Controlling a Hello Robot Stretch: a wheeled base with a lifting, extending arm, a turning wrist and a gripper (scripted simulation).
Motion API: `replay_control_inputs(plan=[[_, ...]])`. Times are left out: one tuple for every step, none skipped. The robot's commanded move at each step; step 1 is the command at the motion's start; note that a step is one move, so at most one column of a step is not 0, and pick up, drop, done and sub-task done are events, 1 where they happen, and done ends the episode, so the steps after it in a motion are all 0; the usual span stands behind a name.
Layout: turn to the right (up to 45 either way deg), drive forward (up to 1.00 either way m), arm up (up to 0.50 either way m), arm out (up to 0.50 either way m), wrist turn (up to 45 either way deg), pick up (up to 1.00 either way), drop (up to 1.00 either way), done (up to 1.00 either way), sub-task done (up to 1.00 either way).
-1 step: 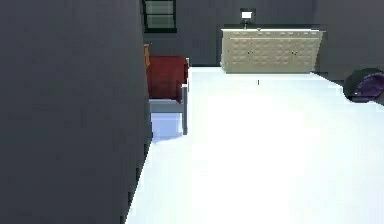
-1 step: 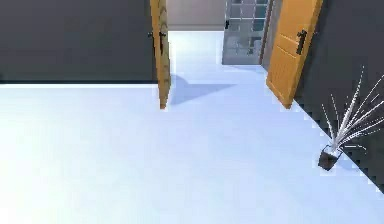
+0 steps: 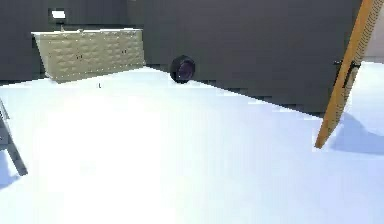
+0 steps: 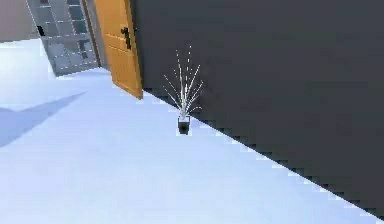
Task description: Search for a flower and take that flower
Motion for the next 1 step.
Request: replay_control_inputs(plan=[[45.0, 0.00, 0.00, 0.00, 0.0, 0.00, 0.00, 0.00, 0.00]])
